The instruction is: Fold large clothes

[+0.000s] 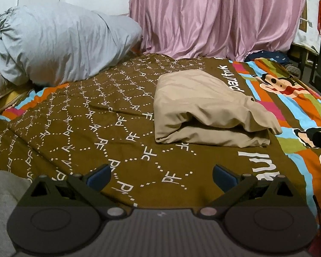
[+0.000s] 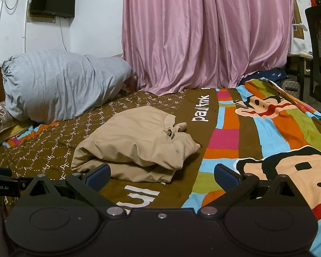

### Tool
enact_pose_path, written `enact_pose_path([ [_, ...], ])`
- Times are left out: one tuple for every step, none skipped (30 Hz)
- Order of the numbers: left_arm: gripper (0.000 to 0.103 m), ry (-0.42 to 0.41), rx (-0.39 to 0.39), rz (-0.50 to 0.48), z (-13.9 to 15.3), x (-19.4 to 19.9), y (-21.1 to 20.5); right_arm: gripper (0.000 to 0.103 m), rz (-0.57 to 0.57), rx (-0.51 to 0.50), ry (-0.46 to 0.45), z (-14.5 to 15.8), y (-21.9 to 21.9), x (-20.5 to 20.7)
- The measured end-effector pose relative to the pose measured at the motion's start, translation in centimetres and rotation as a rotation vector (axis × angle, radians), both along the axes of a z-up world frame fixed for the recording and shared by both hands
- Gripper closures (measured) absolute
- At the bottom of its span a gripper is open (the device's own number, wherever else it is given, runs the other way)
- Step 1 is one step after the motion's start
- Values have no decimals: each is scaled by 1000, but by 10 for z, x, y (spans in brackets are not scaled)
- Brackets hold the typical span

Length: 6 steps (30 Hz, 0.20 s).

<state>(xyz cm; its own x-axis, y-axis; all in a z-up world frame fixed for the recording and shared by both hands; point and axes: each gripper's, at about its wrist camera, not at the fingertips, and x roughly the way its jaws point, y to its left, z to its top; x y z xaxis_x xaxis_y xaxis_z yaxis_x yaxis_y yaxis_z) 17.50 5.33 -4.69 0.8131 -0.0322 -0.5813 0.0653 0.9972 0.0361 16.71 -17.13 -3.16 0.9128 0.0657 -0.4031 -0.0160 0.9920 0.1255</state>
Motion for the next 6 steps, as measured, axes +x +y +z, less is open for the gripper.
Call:
enact_pose_path([
  [1,3,1,1,0,0,0,1,0,1,1,0,0,0],
  [1,5,1,2,-1,1,0,1,1,1,2,-1,0,0],
  [1,6,2,3,-1,1,0,1,2,2,4,-1,0,0],
  [1,7,2,4,-1,1,1,1,2,1,4,-1,1,0],
  [1,8,2,4,-1,1,1,1,3,2,4,-2,0,0],
  [1,10,3,6,-1,2,1,1,3,2,4,-1,0,0],
])
